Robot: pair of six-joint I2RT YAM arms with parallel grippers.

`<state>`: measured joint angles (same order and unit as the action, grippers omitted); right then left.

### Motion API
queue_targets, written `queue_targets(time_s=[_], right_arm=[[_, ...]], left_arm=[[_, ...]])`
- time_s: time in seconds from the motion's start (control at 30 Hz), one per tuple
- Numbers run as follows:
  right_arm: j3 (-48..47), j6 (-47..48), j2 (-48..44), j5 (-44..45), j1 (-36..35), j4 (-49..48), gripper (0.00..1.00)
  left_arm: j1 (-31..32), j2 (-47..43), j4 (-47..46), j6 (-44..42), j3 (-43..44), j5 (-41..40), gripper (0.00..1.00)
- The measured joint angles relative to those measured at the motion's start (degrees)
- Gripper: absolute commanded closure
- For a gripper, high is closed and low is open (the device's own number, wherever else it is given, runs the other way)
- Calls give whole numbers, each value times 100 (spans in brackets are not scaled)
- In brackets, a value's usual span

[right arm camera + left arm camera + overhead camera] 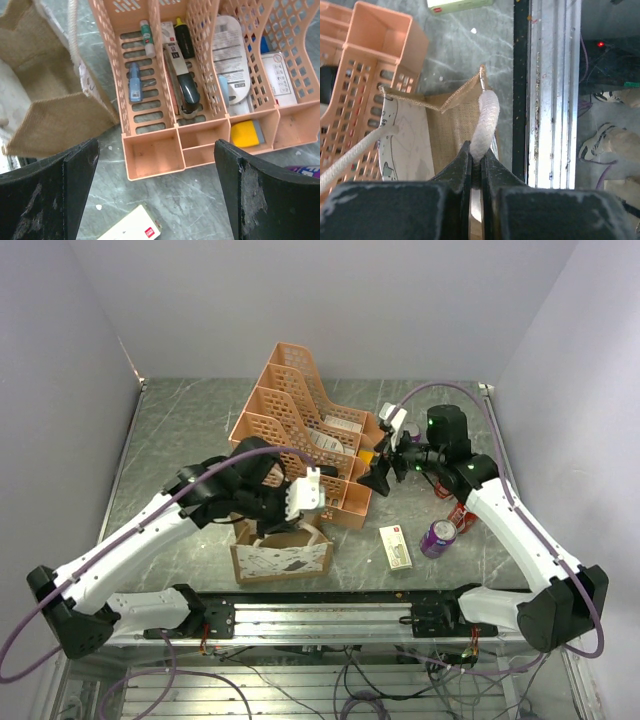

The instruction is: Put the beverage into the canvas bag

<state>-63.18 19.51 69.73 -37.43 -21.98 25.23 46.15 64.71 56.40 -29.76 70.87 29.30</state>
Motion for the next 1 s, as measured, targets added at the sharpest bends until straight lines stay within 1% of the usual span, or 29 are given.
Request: queue_targets(time_s=[0.17, 0.3, 0.47, 0.6, 0.63, 0.83, 1.0], right_arm=[[260, -98, -179, 337, 103, -188, 2], [409, -212, -356, 643, 439, -321, 1], [730, -284, -737, 966, 815, -542, 0], [828, -278, -846, 1174, 855, -584, 0], [846, -273, -852, 1231, 852, -595, 0], [857, -264, -730, 1847, 852, -693, 1], [776, -269, -229, 2437, 852, -730, 1]], left_arm=[[599, 396, -398, -2, 11, -247, 93], [879, 573, -678, -31, 13, -450, 93], [1102, 605, -892, -46, 11, -595, 91], [1106, 601, -942, -46, 11, -588, 85], [1108, 599, -942, -48, 11, -577, 80], [1034, 457, -938, -153, -39, -501, 38], [756, 166, -898, -179, -42, -223, 11]])
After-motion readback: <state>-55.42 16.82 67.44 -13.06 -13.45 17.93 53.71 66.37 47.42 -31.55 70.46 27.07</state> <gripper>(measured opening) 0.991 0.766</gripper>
